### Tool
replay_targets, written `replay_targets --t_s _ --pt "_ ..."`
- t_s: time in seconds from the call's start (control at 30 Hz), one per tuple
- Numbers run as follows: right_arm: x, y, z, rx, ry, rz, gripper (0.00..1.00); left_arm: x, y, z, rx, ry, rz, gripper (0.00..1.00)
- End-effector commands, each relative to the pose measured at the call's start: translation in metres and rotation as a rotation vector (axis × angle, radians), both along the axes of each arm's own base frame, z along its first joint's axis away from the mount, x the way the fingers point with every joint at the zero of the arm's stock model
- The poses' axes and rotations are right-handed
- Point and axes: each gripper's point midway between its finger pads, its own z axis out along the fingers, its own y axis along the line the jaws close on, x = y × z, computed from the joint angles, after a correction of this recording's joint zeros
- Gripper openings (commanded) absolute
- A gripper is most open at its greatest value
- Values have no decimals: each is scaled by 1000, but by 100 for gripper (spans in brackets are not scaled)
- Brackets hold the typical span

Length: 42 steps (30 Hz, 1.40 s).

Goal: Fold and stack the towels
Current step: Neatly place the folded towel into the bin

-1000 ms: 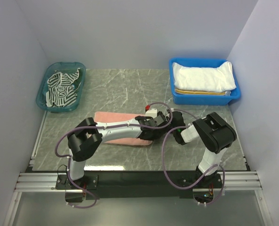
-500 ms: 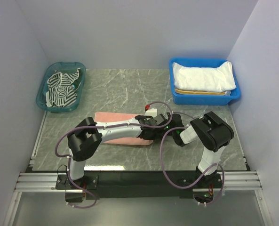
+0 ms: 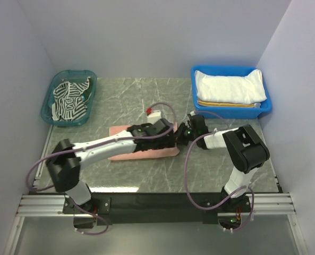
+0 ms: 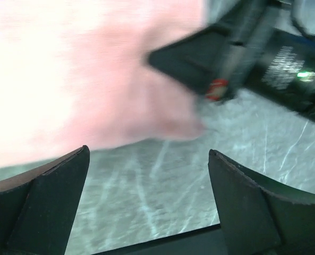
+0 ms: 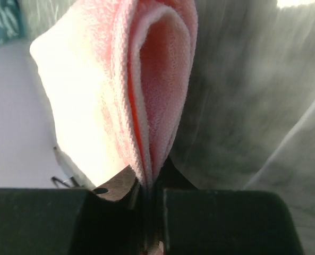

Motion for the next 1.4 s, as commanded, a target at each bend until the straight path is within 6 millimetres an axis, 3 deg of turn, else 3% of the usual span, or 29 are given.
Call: replay_targets --t_s 0.0,0.03,0.07,0.13,0.17,0.2,0.23,0.27,0.3,0.33,0.37,0.4,0.43,0.5,0.53,0.57,0.6,0.63,0.7,0.73,0.8,1.0,1.17,1.2,1.37 --pt "23 -20 10 -117 -80 31 0 25 44 31 -57 -51 56 99" --pt "25 -31 5 -179 -66 24 0 28 61 28 -34 -52 56 99" --pt "41 -32 17 -197 -104 20 0 30 73 44 -68 -74 60 99" --pt "61 -35 35 -257 -151 34 0 49 117 47 -43 -98 111 99" --pt "66 -39 40 -290 -151 34 0 52 132 62 -62 -132 125 99" --pt "73 -41 44 -310 -156 36 0 65 161 65 -47 -149 193 100" --pt "80 -42 51 -333 -181 57 0 67 177 65 -17 -164 198 99" --pt "95 -42 71 -344 -207 58 0 68 192 73 -17 -192 221 99" --pt "104 -45 75 -377 -213 55 0 74 215 75 -12 -206 274 99" --pt "112 -49 81 -417 -239 73 0 73 228 69 8 -206 283 99" --pt "127 -51 103 -444 -265 71 0 72 238 74 -5 -227 300 99" --pt "137 -57 101 -489 -262 72 0 76 252 76 -19 -241 330 99" --pt "151 -61 124 -529 -300 79 0 72 260 65 -6 -230 333 99" --pt "170 -74 127 -572 -297 75 0 70 276 65 -11 -255 368 99" --pt "183 -77 150 -583 -341 84 0 67 280 56 0 -249 374 99" --pt "190 -81 157 -591 -347 78 0 67 284 54 3 -253 380 99" --pt "199 -87 151 -600 -334 92 0 65 286 49 -3 -242 383 100" --pt "208 -88 175 -596 -368 90 0 66 287 47 -9 -236 380 100" --pt "221 -95 179 -610 -375 84 0 68 289 44 -24 -221 381 100" --pt "228 -96 201 -601 -416 71 0 68 286 43 -46 -209 365 100" --pt "236 -102 212 -584 -443 59 0 71 291 39 -60 -196 377 99" --pt "254 -157 262 -599 -585 -39 0 70 299 33 -60 -179 396 99" --pt "262 -210 271 -748 -636 -34 0 71 302 28 -47 -165 406 99" --pt "265 -232 270 -799 -637 -49 0 71 302 28 -49 -161 406 100" --pt "277 -274 271 -828 -664 -117 0 73 302 18 -48 -134 411 99"
